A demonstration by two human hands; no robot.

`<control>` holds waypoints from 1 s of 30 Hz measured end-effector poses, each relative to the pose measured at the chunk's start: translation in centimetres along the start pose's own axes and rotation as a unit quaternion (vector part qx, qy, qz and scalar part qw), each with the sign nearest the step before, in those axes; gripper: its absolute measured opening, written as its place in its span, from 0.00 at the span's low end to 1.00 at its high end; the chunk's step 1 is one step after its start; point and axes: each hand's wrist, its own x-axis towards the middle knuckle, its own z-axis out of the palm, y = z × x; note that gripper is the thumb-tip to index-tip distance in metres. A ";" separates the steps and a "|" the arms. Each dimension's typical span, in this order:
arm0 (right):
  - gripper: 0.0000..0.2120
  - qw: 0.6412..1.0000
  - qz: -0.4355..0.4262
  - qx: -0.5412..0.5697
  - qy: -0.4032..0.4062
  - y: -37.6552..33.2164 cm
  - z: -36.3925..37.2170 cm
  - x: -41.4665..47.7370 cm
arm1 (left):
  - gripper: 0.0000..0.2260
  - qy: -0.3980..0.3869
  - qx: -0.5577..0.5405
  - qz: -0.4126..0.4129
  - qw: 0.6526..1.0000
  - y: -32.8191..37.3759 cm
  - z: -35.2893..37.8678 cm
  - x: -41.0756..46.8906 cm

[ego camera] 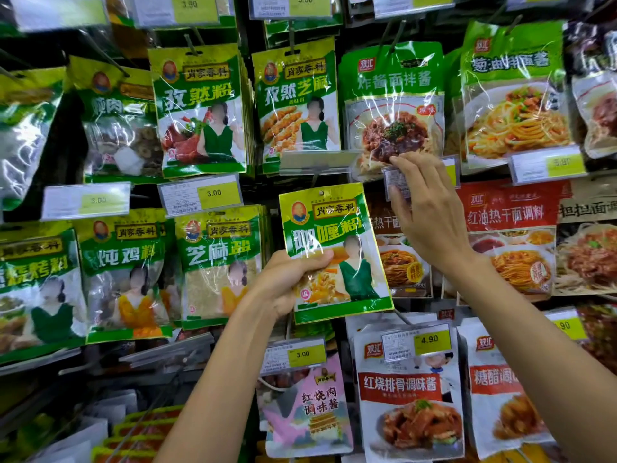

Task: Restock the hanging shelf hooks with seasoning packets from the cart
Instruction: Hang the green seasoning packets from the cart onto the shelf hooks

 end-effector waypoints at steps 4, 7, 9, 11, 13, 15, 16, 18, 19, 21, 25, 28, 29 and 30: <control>0.18 1.000 0.001 0.000 0.002 0.0 0.1 0.1 | 0.14 0.017 -0.003 -0.013 1.000 -0.2 -0.4 0.8; 0.18 1.000 0.000 0.001 0.008 0.0 0.2 0.0 | 0.10 0.023 -0.003 -0.013 1.000 -0.4 -0.4 1.9; 0.18 1.000 -0.002 0.000 0.014 0.0 0.2 -0.1 | 0.10 0.040 0.001 -0.015 0.999 -0.7 -0.2 2.9; 0.18 1.000 -0.001 -0.004 0.021 0.0 0.2 -0.1 | 0.10 0.062 0.002 -0.021 0.998 -1.0 -0.1 4.2; 0.19 1.000 0.004 -0.005 0.024 0.0 0.3 -0.1 | 0.08 0.073 -0.001 -0.031 0.997 -1.4 -0.1 5.5; 0.19 1.000 0.008 -0.005 0.021 0.1 0.2 -0.1 | 0.12 0.087 0.003 -0.032 0.996 -1.7 -0.1 6.8; 0.19 1.000 0.008 -0.007 0.020 0.1 0.2 -0.2 | 0.17 0.099 0.005 -0.028 0.995 -1.9 -0.1 7.3; 0.19 1.000 0.007 -0.013 0.017 0.1 0.2 -0.2 | 0.28 0.135 0.022 -0.015 0.990 -2.2 -0.2 8.5; 0.19 1.000 0.007 -0.015 0.017 0.1 0.2 -0.2 | 0.33 0.160 0.041 -0.009 0.986 -2.4 -0.4 9.1; 0.19 1.000 0.008 -0.015 0.014 0.0 0.2 -0.2 | 0.41 0.205 0.072 -0.001 0.976 -2.7 -0.4 9.7; 0.20 1.000 0.017 -0.013 0.004 -0.3 -0.2 -0.3 | 0.41 0.247 0.126 0.010 0.961 -3.2 0.2 9.5; 0.20 1.000 0.020 -0.013 0.006 -0.4 -1.0 -0.9 | 0.31 0.289 0.203 0.048 0.934 -3.7 0.6 7.3; 0.19 1.000 0.021 -0.013 0.008 -0.4 -1.4 -1.2 | 0.27 0.304 0.243 0.062 0.919 -3.9 0.9 6.2; 0.19 1.000 0.021 -0.012 0.011 -0.4 -1.9 -1.7 | 0.25 0.320 0.277 0.082 0.902 -4.0 1.3 5.0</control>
